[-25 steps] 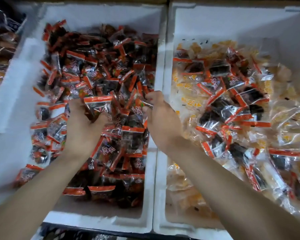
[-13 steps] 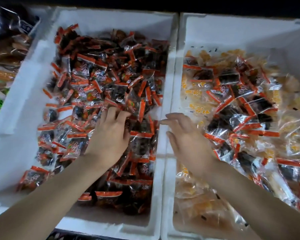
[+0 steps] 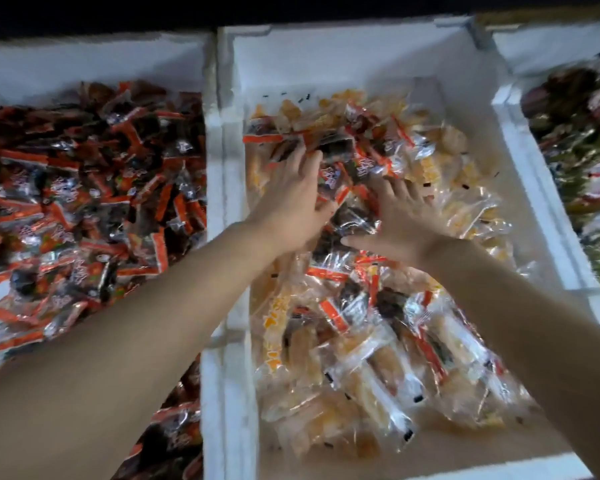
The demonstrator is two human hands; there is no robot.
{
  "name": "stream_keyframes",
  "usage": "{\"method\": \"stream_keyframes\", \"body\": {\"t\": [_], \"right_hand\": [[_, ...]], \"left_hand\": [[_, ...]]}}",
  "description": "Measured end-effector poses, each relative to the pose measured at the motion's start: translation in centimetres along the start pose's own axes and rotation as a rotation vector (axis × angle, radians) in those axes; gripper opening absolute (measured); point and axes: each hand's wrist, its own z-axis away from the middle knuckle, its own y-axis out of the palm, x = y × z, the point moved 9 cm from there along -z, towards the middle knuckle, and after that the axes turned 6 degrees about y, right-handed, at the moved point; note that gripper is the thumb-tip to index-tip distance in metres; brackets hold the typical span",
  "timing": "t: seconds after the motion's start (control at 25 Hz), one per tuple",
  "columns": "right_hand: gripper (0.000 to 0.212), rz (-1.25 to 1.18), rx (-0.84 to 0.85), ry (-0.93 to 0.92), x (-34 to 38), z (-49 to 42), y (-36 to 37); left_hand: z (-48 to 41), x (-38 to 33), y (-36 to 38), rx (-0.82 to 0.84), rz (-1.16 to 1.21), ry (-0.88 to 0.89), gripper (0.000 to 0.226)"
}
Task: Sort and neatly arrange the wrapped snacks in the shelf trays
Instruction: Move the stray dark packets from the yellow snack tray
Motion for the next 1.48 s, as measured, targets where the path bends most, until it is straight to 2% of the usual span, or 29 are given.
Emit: {"method": "stream_keyframes", "body": {"t": [0.08,0.16,0.32,0.48,0.64,0.72,0.8,0.88,0.96,1.04,1.16,1.24,1.32,1.4,1.48], "right_hand": [[0.081,-0.012,-0.036,-0.063,0.7,1.0,-0.3],[0.065,-0.051,-0.059,-0.118,1.0,2.2,-0.4],[0.059,-0.088,-0.024,-0.144,-0.6,4.3,0.0],[0.056,-0.144,-0.031,-0.089,-3.4,5.7,-0.1],[0.040,-0.352,-0.048,0.042,-5.9,6.5,0.3],[0.056,-0.399,-0.021,0.036,-5.6,6.9,0.4],[0.084,-0.300,0.098,-0.060,-3.6,7.4,1.3],[0.095,-0.213,0.191,-0.146,-1.3,8.1,2.2],[0.090,-0.274,0.288,-0.133,-0.8,8.3,2.9],[0.087,-0.250,0.359,-0.153,-0.7,8.8,3.4],[0.087,-0.256,0.495,-0.148,-1.3,10.4,4.2],[0.073,-0.398,0.455,-0.129,-1.7,10.4,3.9],[0.058,-0.446,0.303,-0.174,-1.9,9.9,3.1],[0.064,-0.432,0.270,-0.232,-1.4,9.5,3.0],[0.069,-0.347,0.277,-0.318,-0.6,9.3,3.2]], "left_hand": [[-1.9,-0.2,1.0,-0.004,0.056,-0.058,0.063],[-2.6,-0.6,1.9,-0.053,0.066,-0.031,0.045],[-1.4,-2.0,2.9,-0.120,0.115,0.112,0.019],[1.5,-3.3,3.9,-0.055,0.051,0.198,0.032],[2.5,-4.0,4.0,-0.002,-0.102,0.209,0.051],[2.8,-4.1,4.5,0.029,-0.095,0.195,0.049],[3.1,-4.0,5.2,0.079,0.007,0.164,0.047],[3.4,-4.0,5.7,0.124,0.021,0.177,0.053],[3.8,-4.0,5.8,0.149,0.003,0.206,0.064],[4.3,-3.7,5.3,0.150,0.071,0.194,0.065],[5.1,-2.8,4.4,0.133,0.207,0.178,0.043],[5.7,-2.2,3.5,0.072,0.275,0.205,0.023],[6.1,-1.5,2.9,0.030,0.296,0.207,0.014],[6.4,-1.2,3.6,0.074,0.247,0.213,0.026],[6.5,-0.9,5.2,0.216,0.215,0.194,0.051]]}}
